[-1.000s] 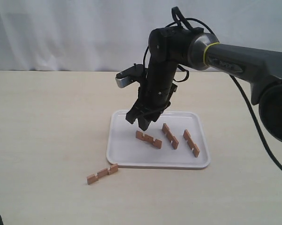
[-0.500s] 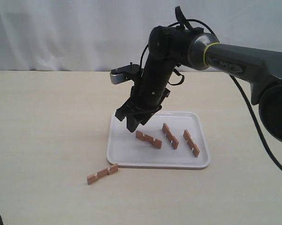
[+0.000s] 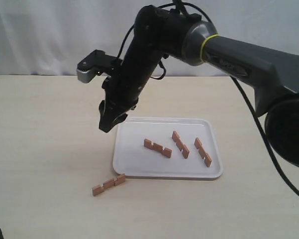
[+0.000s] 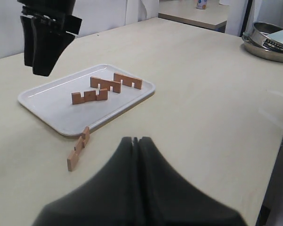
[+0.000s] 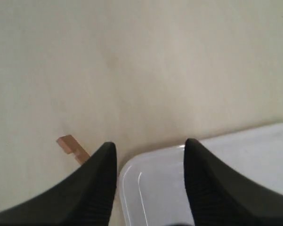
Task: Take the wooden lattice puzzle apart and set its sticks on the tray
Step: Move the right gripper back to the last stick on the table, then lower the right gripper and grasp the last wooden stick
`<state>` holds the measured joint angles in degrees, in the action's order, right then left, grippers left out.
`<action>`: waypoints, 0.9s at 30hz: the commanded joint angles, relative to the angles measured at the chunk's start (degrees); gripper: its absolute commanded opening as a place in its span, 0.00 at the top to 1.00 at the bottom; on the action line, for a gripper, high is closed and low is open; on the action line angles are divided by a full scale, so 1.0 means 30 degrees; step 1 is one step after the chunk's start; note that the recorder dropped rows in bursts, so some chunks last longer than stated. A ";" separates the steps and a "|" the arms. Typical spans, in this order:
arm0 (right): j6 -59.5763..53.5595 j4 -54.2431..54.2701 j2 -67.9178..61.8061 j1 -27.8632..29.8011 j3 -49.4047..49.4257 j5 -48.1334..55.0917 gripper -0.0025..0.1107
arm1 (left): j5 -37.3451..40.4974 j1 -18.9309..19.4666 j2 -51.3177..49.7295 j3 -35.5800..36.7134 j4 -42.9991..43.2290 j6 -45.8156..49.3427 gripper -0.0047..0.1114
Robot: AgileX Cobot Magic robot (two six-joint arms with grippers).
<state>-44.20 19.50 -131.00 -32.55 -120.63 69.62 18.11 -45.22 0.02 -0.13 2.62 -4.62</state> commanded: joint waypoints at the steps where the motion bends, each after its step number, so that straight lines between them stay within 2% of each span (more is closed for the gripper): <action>1: -0.3165 -0.1826 0.0188 -0.1609 0.0987 0.0114 0.59 | -0.0143 -0.0054 -0.0007 0.0045 -0.0071 -0.0055 0.96; 9: -0.4614 -0.6006 0.0188 -0.3388 0.4260 0.0114 0.59 | -0.0143 -0.0054 -0.0007 0.0045 -0.0071 -0.0055 0.96; 16: -0.4872 -0.5568 0.0188 -0.3416 0.5604 -0.0455 0.59 | -0.0143 -0.0054 -0.0007 0.0045 -0.0071 -0.0055 0.96; 27: -0.5560 -0.4187 -0.0238 -0.3416 0.5684 -0.2491 0.59 | -0.0143 -0.0054 -0.0007 0.0045 -0.0071 -0.0055 0.96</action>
<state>-59.66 5.48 -130.99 -42.74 -103.88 63.15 18.11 -45.22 0.02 -0.13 2.62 -4.62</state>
